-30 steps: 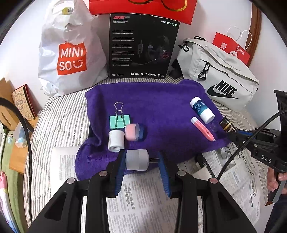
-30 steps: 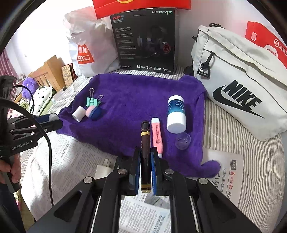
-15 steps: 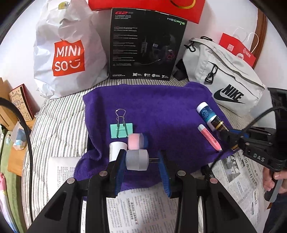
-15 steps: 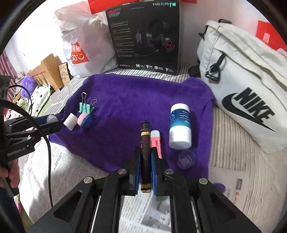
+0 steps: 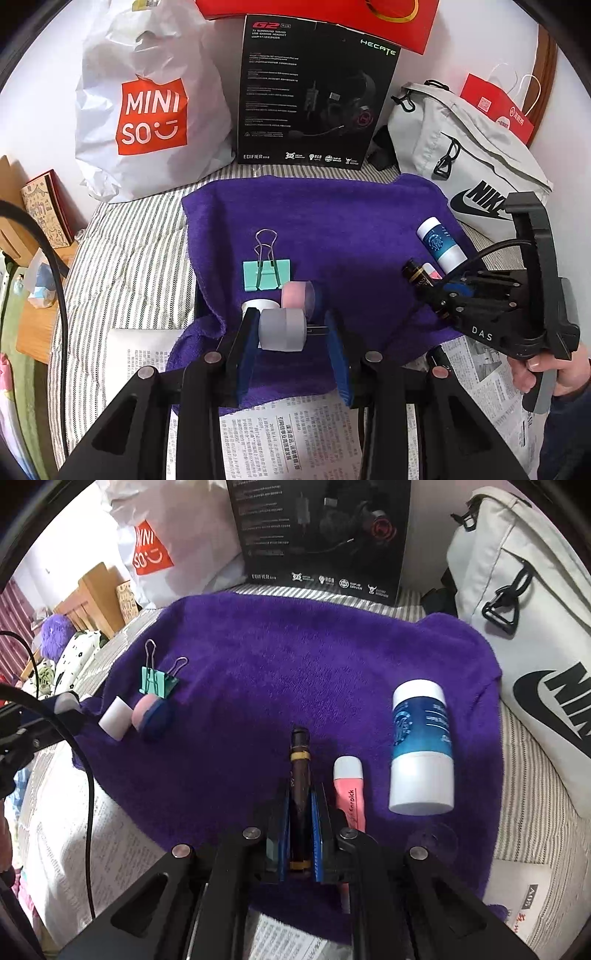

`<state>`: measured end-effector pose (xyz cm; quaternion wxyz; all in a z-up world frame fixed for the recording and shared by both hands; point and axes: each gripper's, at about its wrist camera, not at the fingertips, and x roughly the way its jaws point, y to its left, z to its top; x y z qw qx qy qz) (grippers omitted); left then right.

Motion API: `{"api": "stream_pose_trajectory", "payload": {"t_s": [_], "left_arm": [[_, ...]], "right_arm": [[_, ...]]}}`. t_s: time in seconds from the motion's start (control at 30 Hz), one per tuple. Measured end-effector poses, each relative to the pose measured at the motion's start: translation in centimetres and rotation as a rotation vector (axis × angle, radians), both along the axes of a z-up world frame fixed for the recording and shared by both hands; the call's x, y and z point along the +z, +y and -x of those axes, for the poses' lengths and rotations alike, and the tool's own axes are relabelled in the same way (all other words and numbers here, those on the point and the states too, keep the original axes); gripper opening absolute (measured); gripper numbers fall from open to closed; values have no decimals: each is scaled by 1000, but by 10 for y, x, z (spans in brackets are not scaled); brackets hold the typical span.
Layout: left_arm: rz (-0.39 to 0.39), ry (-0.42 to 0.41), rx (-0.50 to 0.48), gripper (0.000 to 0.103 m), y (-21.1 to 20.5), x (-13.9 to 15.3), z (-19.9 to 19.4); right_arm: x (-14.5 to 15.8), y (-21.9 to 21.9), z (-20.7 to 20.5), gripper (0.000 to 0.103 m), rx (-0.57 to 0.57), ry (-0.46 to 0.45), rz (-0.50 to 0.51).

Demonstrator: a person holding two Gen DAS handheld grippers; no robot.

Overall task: Organize rigid objects
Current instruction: 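Set the white roller beside the puff with the left gripper while the right sets the pen beside the highlighter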

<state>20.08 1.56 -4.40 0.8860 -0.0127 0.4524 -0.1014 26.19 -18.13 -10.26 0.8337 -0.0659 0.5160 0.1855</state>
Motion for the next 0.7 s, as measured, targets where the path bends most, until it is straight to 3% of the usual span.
{"api": "stream_pose_trajectory", "payload": {"t_s": [0.7], "left_arm": [[13, 13, 3, 34, 6, 0, 0]], "right_arm": [[1, -3, -1, 15, 30, 19, -11]]}}
